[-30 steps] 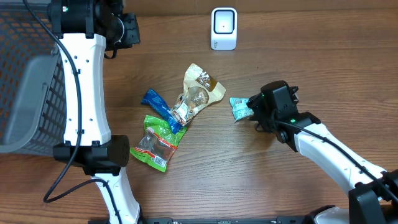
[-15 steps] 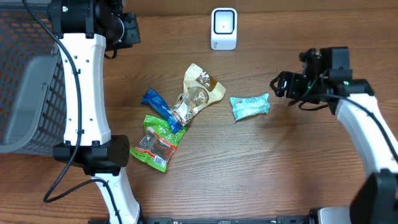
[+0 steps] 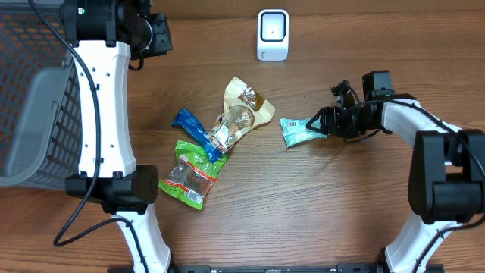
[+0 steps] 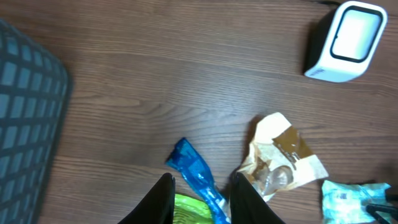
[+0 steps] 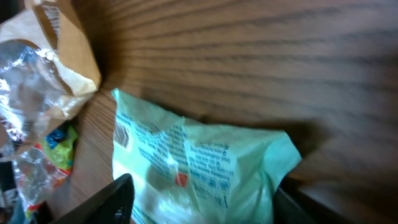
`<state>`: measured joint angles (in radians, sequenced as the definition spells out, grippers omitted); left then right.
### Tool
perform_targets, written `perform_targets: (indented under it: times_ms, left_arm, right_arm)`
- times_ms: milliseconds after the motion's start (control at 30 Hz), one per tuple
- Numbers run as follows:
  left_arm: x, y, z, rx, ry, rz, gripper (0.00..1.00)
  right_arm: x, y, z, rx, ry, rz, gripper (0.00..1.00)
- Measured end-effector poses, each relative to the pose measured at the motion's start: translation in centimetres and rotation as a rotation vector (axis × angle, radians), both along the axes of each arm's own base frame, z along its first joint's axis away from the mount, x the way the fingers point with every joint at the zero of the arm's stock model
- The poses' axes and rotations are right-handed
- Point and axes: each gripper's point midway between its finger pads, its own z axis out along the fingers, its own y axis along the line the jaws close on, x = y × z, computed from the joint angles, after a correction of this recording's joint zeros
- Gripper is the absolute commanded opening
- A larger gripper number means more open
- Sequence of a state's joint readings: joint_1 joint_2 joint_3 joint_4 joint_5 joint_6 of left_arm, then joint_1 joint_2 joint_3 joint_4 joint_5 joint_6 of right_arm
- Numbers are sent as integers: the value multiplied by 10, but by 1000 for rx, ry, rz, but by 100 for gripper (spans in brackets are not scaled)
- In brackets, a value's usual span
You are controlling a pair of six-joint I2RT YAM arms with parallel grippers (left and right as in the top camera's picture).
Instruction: Scan the item barcode
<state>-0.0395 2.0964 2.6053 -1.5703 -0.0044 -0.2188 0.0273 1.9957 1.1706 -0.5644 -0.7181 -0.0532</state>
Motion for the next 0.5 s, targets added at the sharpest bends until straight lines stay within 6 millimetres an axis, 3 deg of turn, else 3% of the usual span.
perform_targets:
  times_ms: [300, 400, 500]
  left_arm:
    - [0, 19, 1, 72, -2, 51, 12]
    - [0, 33, 1, 76, -1, 82, 16]
    - [-2, 56, 1, 81, -1, 133, 37]
  right_arm:
    - [-3, 9, -5, 44, 63, -30, 4]
    - [-3, 10, -2, 69, 79, -45, 4]
    - [-5, 12, 4, 125, 109, -54, 4]
